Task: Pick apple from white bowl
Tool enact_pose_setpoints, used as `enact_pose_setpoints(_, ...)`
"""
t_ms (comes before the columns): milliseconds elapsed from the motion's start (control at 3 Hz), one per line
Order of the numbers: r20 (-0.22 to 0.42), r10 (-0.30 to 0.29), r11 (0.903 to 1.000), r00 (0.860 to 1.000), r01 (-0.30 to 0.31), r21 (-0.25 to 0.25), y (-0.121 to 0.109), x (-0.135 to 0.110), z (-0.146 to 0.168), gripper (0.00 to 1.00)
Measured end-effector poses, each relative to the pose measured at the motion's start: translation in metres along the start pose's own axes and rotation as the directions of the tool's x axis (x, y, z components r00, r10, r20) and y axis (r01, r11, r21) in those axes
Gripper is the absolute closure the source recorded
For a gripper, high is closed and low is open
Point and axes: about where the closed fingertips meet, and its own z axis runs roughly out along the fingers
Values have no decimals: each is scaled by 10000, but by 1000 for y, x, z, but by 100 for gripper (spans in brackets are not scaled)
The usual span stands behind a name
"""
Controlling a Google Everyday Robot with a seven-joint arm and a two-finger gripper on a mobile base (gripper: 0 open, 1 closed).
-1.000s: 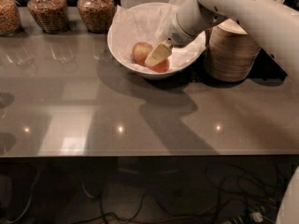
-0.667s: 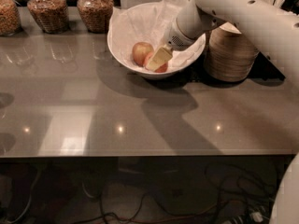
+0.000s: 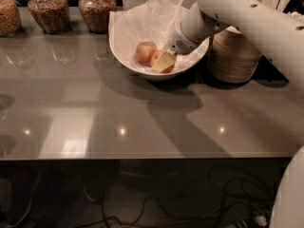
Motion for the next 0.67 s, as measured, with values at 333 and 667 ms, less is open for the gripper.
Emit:
enact_pose_setpoints(333, -23, 158, 9999, 9999, -158, -56, 0, 4, -1, 74)
enact_pose_setpoints(667, 350, 443, 9990, 9984, -443, 8, 0, 8, -19, 97)
